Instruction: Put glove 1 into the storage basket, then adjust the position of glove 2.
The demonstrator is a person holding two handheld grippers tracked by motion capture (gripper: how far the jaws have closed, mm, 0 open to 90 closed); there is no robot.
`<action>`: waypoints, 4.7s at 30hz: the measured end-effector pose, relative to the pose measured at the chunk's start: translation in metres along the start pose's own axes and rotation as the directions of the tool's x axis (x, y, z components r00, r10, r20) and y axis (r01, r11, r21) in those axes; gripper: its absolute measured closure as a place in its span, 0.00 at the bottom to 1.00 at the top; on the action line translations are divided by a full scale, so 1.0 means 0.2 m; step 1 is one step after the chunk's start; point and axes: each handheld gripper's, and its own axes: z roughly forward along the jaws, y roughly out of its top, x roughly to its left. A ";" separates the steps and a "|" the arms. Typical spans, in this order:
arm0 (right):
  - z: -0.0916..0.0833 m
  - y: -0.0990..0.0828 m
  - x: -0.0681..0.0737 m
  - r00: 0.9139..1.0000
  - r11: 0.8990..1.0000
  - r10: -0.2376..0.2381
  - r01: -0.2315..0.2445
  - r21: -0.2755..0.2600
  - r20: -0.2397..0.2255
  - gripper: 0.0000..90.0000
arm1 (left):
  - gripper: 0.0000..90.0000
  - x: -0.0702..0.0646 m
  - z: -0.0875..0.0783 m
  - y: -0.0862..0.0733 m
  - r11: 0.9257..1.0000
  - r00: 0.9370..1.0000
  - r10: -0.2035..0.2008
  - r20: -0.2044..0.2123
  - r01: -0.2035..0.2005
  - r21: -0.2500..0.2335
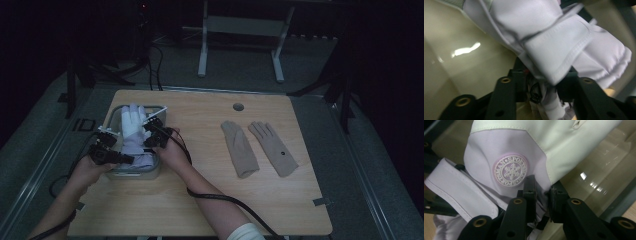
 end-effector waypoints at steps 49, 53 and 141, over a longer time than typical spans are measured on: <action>-0.64 -0.25 -0.28 0.984 0.980 -0.154 0.164 -0.116 0.087 0.18 | 0.03 -0.65 0.01 0.06 0.908 0.992 0.122 0.016 -0.105 -0.406; -0.66 -0.30 -0.32 0.985 0.981 -0.144 0.155 -0.119 0.093 0.18 | 0.03 -0.72 0.05 0.06 0.911 0.985 0.166 0.036 -0.139 -0.389; -0.79 -1.01 -1.10 0.966 0.968 -0.080 0.135 -0.214 0.245 0.51 | 0.03 -0.94 0.52 -0.19 0.835 0.914 0.399 0.070 -0.330 -0.441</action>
